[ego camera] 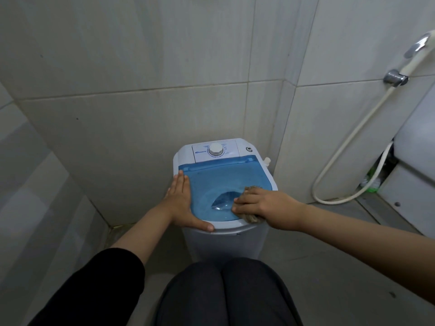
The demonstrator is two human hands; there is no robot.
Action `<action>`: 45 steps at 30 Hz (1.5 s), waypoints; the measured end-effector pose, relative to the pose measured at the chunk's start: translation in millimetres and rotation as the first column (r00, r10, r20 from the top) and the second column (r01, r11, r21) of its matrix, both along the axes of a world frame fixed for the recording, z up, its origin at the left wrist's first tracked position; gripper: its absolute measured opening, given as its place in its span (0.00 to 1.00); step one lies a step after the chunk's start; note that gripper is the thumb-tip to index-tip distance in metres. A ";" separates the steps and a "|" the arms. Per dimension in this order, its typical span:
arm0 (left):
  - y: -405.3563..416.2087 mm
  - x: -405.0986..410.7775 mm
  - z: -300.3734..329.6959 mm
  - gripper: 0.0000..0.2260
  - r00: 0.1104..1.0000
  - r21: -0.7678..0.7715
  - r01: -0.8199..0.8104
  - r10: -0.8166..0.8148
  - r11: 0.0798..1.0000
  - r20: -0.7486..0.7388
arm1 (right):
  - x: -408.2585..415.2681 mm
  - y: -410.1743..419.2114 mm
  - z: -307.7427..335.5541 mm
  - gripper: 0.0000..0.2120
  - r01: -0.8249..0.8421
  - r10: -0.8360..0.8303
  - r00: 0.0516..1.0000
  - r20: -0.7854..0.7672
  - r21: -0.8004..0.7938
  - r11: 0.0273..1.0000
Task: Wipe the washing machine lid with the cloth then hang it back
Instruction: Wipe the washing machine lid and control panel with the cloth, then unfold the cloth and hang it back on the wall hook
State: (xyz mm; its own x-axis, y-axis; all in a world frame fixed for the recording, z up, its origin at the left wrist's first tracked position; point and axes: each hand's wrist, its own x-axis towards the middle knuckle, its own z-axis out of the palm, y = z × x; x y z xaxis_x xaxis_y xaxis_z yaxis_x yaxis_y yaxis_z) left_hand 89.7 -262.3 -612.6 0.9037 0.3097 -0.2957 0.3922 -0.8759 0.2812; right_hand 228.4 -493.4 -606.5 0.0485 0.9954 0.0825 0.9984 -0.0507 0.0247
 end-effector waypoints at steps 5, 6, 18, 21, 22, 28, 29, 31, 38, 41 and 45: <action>0.6 0.2 0.0 0.72 1.000 -0.020 0.001 -0.001 1.000 0.008 | 13.3 -7.9 16.6 0.31 0.056 -0.050 0.998 0.038 -0.192 0.980; 1.1 0.4 -0.6 0.73 1.000 -0.023 -0.001 0.001 1.000 0.011 | 16.5 -6.6 22.3 0.31 0.075 -0.061 0.996 0.064 -0.241 0.968; 6.1 1.9 -6.2 0.76 1.000 -0.044 0.002 0.000 0.999 0.024 | 34.7 -10.6 50.5 0.13 0.677 -0.548 0.116 -0.828 -0.338 0.653; 2.7 5.0 1.9 0.77 0.998 -0.007 -0.027 0.026 1.000 -0.054 | 20.4 -12.2 47.0 0.13 0.619 -0.336 -0.219 -0.916 -0.397 0.678; 2.1 6.6 5.3 0.77 0.995 0.011 -0.040 0.041 0.999 -0.093 | 15.7 -10.5 46.7 0.14 0.599 -0.261 -0.301 -0.917 -0.395 0.696; -40.0 15.3 47.4 0.52 0.989 -0.247 -0.025 0.059 0.969 0.133 | -9.6 -8.0 70.0 0.14 0.608 0.022 -0.421 -0.907 -0.264 0.749; -48.6 17.6 55.1 0.43 0.970 -0.377 -0.032 0.121 0.926 0.213 | -12.5 -6.6 74.3 0.15 0.618 0.054 -0.419 -0.906 -0.241 0.748; -64.2 21.9 70.1 0.26 0.930 -0.558 -0.027 0.225 0.830 0.289 | -17.2 -4.0 81.8 0.15 0.626 0.101 -0.407 -0.908 -0.198 0.754; -86.1 22.5 96.6 0.14 0.823 -0.801 -0.130 0.515 0.584 0.242 | -37.5 -0.3 105.7 0.12 0.609 0.209 -0.456 -0.865 -0.133 0.782; -86.6 19.1 102.6 0.08 0.781 -0.751 -0.140 0.538 0.645 0.316 | -44.9 -1.1 111.6 0.13 0.596 0.160 -0.363 -0.918 -0.097 0.797; -80.2 14.9 113.0 0.08 0.749 -0.778 -0.111 0.567 0.618 0.343 | -50.9 -1.5 119.5 0.11 0.616 0.058 -0.200 -0.978 -0.079 0.784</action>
State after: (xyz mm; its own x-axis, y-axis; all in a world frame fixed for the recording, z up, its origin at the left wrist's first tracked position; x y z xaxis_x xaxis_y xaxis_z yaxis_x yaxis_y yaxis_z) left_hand 104.7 -342.6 -499.6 0.8355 0.5426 -0.0868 0.2078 -0.1656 0.9641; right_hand 177.4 -495.0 -487.0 0.6660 0.7323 -0.1420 -0.2118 0.0030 -0.9773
